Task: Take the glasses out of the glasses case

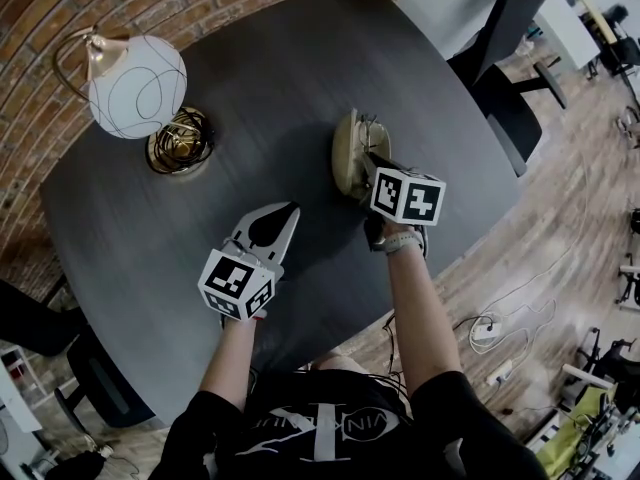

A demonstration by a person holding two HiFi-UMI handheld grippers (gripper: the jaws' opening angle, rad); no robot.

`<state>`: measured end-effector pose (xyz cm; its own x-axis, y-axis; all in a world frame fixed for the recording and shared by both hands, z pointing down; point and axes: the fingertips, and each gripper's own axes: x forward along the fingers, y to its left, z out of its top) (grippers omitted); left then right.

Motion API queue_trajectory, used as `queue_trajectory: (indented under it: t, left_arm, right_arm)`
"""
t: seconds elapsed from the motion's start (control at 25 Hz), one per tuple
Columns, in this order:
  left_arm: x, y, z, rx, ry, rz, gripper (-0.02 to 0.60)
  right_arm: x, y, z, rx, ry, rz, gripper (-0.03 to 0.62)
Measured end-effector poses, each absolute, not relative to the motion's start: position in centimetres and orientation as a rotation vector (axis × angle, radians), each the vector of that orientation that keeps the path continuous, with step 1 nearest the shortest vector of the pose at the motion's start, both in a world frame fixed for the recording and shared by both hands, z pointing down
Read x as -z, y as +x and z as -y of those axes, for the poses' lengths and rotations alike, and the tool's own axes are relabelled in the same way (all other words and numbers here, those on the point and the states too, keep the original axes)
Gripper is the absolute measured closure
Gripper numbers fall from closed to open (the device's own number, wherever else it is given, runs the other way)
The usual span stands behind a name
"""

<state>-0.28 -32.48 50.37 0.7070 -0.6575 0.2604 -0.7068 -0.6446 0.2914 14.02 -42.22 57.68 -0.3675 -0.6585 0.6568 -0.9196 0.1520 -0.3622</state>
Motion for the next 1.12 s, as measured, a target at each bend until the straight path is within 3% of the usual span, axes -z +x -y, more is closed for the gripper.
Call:
queue_trajectory:
  t: [1.12]
  left_arm:
    - [-49.0, -3.3, 30.8, -0.148, 2.516, 1.211, 0.566]
  right_arm:
    - [-49.9, 11.7, 40.2, -1.017, 1.482, 2.422, 0.557]
